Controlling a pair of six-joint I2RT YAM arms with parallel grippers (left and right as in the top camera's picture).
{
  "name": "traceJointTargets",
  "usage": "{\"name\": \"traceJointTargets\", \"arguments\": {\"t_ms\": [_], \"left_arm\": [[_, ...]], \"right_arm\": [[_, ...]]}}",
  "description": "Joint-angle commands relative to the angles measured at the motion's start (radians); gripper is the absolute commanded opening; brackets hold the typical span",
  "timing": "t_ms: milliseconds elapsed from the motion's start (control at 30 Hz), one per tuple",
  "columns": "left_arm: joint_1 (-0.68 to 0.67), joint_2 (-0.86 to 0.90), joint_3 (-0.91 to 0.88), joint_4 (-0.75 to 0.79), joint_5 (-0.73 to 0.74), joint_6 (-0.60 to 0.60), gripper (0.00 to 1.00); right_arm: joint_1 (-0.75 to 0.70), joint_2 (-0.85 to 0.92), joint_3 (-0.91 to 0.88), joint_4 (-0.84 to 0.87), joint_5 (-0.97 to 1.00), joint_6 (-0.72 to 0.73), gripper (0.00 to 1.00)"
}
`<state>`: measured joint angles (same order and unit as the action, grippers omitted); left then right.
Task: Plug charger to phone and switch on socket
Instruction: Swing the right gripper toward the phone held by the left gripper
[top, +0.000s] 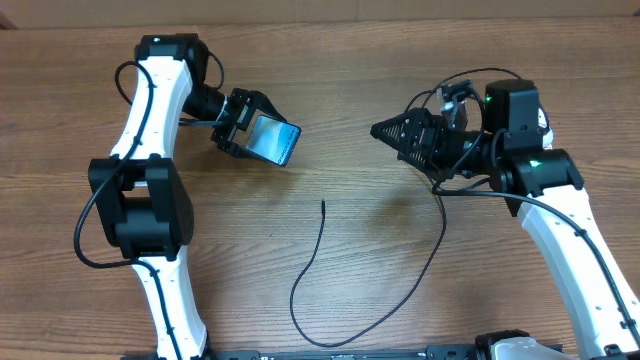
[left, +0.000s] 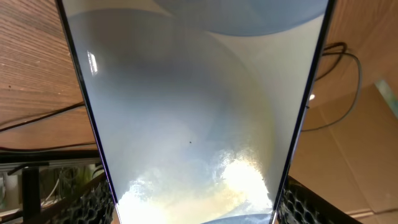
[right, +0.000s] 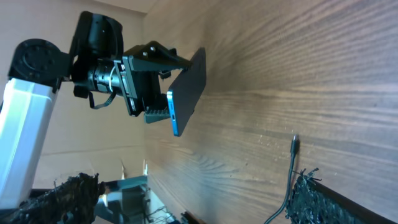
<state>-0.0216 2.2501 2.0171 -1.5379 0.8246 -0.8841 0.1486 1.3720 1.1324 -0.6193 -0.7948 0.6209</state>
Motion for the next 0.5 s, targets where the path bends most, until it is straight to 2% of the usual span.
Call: {"name": "traceJointTargets", "arguments": {"t_ms": [0, 467], "left_arm": [[-0.018, 0.005, 0.029, 0.0, -0.005, -0.045, 0.04], [-0.045, 0.005, 0.029, 0.006, -0.005, -0.134, 0.04]], "right_arm": [[0.03, -0.002, 0.024, 0.005, 0.043, 0.082, 1.0], [0.207, -0.002, 0.021, 0.009, 0.221, 0.164, 1.0]]}}
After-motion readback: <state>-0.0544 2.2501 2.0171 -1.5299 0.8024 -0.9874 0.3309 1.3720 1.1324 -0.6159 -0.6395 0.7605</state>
